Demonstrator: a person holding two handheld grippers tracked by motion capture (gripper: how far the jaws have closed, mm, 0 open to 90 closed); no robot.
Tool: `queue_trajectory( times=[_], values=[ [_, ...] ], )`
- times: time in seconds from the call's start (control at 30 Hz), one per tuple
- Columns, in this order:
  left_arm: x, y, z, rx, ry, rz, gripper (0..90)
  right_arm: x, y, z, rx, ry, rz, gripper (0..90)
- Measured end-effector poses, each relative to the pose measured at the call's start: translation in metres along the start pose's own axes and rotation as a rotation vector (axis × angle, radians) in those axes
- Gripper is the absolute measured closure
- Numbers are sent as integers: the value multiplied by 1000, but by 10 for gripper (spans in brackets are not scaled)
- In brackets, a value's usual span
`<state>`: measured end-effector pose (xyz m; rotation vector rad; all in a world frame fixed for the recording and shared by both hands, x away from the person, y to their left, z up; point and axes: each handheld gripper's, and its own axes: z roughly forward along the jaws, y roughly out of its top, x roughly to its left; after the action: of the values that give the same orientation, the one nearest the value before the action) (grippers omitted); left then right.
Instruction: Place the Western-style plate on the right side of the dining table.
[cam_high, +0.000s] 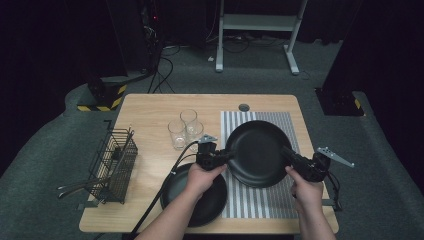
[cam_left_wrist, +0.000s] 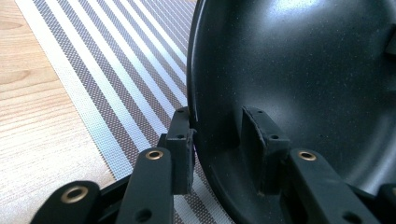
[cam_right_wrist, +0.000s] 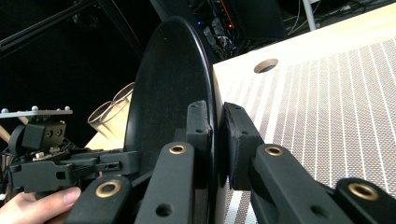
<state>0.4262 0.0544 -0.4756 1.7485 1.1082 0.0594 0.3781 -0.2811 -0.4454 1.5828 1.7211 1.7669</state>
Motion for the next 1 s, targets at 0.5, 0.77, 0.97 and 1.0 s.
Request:
queue_trajectory(
  times=[0.5, 0.77, 0.97, 1.0],
  values=[
    [3, -4, 3, 1, 18, -8, 662, -2, 0, 4, 13, -25, 0, 822],
    [7, -3, -8, -44, 34, -19, 661, -6, 0, 7, 27, -70, -22, 823],
    [3, -4, -24, -67, 46, 38, 662, -12, -3, 12, 34, -98, -19, 823],
    [3, -5, -27, -72, 49, 47, 663, -13, -3, 13, 33, -103, -24, 823]
  ],
)
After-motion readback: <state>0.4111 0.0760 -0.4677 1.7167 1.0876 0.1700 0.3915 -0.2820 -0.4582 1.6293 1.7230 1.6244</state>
